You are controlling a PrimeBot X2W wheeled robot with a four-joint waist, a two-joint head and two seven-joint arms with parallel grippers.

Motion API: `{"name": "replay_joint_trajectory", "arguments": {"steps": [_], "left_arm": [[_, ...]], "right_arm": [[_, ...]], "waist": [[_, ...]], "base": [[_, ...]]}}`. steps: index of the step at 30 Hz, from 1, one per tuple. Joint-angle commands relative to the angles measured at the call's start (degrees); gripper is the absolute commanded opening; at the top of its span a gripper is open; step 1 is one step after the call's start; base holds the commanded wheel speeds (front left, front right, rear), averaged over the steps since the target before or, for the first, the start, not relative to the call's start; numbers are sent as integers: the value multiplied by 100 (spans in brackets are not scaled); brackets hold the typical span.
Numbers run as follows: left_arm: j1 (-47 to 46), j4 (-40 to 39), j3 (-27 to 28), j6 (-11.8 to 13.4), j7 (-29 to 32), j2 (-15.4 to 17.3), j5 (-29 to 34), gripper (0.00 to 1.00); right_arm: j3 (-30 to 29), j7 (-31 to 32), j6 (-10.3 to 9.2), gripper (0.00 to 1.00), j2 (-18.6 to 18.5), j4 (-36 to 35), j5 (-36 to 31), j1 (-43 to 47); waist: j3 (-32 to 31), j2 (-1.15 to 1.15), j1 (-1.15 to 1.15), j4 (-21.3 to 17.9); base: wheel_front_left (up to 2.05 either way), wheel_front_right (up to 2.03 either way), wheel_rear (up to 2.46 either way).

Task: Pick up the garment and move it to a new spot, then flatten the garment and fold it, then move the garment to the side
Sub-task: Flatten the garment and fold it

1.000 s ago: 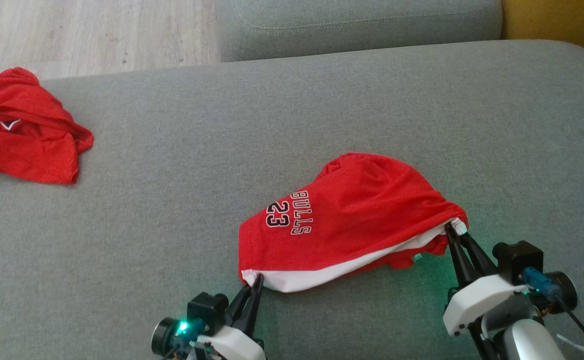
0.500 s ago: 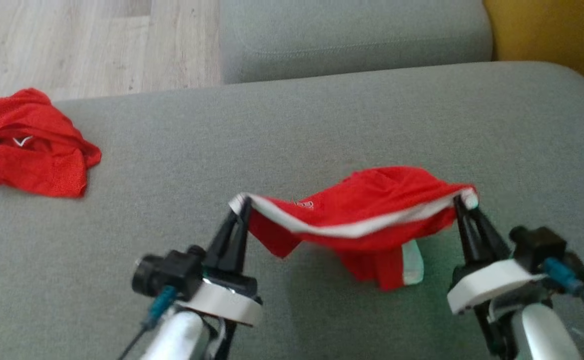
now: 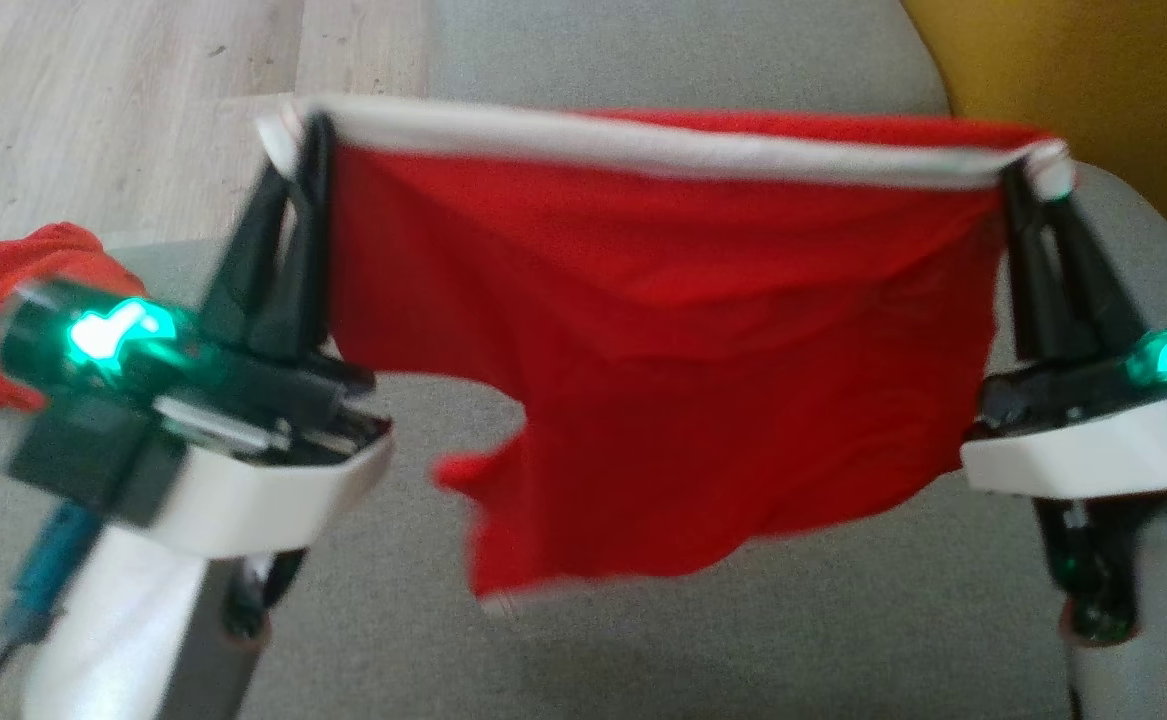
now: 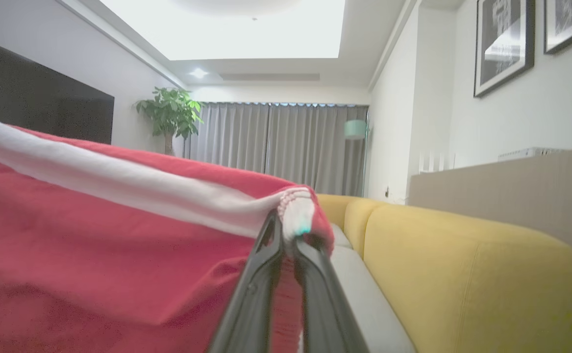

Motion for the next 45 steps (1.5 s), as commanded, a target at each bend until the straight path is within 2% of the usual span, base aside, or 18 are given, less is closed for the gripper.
{"name": "replay_joint_trajectory", "arguments": {"steps": [1,6,10,14,18,22,25,29,34,39,42,45], "left_arm": [[-480,-389,317,-17,157,222,15,0],[-970,-790,456,-144,745,484,-99,0],[-1264,-418,475,-290,1119,524,-401,0],[-1778,255,442,-526,1221,655,-453,0],[-2758,992,410,-714,1128,748,-386,0],[-4017,1830,328,-835,837,823,-211,0],[-4898,2415,321,-865,404,802,-53,0],[-5551,3051,300,-874,-189,640,54,0],[-5430,3417,40,-908,-455,445,-20,0],[-4869,3338,32,-920,-566,333,-155,0],[-4001,2837,231,-926,-578,201,-214,0],[-3270,2410,340,-932,-579,120,-159,0]], "right_arm": [[117,120,21,0,-78,-440,50,-375],[99,517,21,0,-189,-1024,113,-527],[165,757,21,0,-250,-837,203,-689],[426,808,21,0,-363,-136,356,-1256],[642,642,21,0,-340,820,399,-2390],[658,141,21,0,-211,1889,99,-3866],[498,-391,21,0,-6,2624,-166,-4833],[438,-1028,21,0,118,3445,-702,-5552],[492,-1462,21,0,160,4181,-748,-5522],[585,-1696,21,0,163,4731,-628,-5219],[636,-1839,21,0,164,5010,-479,-4795],[682,-1869,21,0,164,4969,-355,-4343]], "waist": [[-1,0,0,-6],[102,0,0,-20],[350,0,0,-43],[945,0,0,-108],[1684,0,0,-171],[2156,0,0,-217],[2381,0,0,-244],[2593,0,0,-177],[3069,0,0,-8],[3415,0,0,107],[3506,0,0,154],[3385,0,0,166]], "base": [[0,0,0],[0,0,0],[0,0,0],[0,0,0],[0,0,0],[0,0,0],[0,0,0],[0,0,0],[0,0,0],[0,0,0],[0,0,0],[0,0,0]]}}
